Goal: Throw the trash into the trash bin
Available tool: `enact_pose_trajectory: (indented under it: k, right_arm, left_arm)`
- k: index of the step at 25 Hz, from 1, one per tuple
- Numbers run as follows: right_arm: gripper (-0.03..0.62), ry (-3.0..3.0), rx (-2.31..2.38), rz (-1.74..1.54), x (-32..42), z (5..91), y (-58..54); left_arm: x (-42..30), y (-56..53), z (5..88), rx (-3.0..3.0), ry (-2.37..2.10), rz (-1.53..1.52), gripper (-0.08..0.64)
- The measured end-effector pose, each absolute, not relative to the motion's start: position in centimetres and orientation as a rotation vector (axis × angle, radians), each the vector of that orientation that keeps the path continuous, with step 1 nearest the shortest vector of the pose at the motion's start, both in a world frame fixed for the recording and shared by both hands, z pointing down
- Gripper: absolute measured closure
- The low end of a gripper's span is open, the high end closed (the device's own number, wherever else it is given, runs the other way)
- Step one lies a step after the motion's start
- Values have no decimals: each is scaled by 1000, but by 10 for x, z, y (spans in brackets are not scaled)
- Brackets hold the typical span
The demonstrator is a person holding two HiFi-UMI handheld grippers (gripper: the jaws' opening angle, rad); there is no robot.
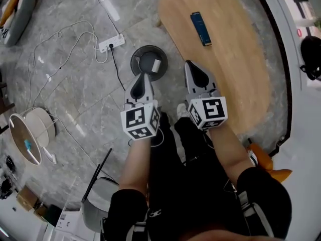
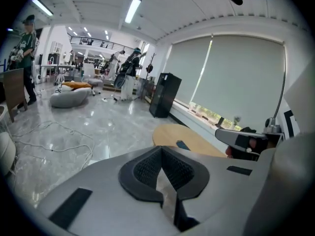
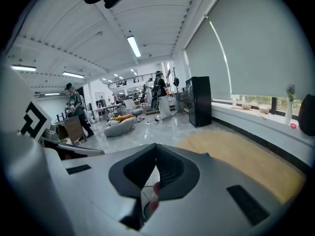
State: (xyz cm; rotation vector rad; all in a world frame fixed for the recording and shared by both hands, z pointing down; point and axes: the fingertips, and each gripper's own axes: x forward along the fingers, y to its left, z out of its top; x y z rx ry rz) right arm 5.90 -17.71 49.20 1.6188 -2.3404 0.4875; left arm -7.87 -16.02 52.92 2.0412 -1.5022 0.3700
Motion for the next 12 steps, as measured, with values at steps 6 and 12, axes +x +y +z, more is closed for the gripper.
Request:
enact_pose_trajectory:
  k: [6, 12]
  right_arm:
    - [578, -2273, 1648, 504, 134, 485, -191]
    - [578, -2209, 1756, 501, 205, 517, -217]
  left_arm:
    - [-30, -162, 523, 2063, -1466, 364, 549]
    - [11, -170, 552, 2062, -1423, 424, 548]
